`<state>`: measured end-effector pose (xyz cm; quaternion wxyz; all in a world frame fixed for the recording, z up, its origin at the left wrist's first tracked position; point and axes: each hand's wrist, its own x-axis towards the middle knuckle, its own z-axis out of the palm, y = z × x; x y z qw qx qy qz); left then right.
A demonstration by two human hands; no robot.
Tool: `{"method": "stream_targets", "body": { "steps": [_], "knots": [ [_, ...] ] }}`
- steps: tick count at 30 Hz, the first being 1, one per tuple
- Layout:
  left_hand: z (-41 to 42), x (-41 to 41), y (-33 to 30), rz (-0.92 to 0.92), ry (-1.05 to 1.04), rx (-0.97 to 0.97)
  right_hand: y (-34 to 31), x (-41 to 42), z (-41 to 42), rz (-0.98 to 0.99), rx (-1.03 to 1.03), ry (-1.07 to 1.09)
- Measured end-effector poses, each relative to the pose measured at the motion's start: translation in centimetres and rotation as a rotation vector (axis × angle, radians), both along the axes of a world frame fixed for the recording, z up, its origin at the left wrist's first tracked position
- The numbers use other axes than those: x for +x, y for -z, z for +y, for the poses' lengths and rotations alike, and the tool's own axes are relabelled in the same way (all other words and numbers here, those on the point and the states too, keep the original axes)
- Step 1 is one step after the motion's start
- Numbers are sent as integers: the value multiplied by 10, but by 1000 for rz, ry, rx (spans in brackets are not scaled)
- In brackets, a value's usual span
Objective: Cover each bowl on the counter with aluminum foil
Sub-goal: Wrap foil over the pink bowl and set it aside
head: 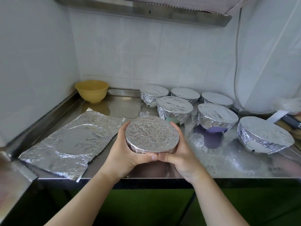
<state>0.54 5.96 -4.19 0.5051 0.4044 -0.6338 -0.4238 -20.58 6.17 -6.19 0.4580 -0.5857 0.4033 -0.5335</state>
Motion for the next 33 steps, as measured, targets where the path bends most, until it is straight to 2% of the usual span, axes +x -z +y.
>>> {"method": "stream_targets", "body": {
  "steps": [8,13,17,26,33],
  "knots": [
    [-5,2,6,20,51,18,5,-7,-5,3,-26,-23],
    [-11,8,13,65,77,72,-6,-6,1,-124,-10,-119],
    [-14,10,15,90,99,98,-3,-4,1,-195,32,-80],
    [-15,9,17,66,96,67,10,-4,-5,-24,-42,99],
    [-12,8,12,60,81,78,9,0,-3,40,-37,83]
  ]
}}
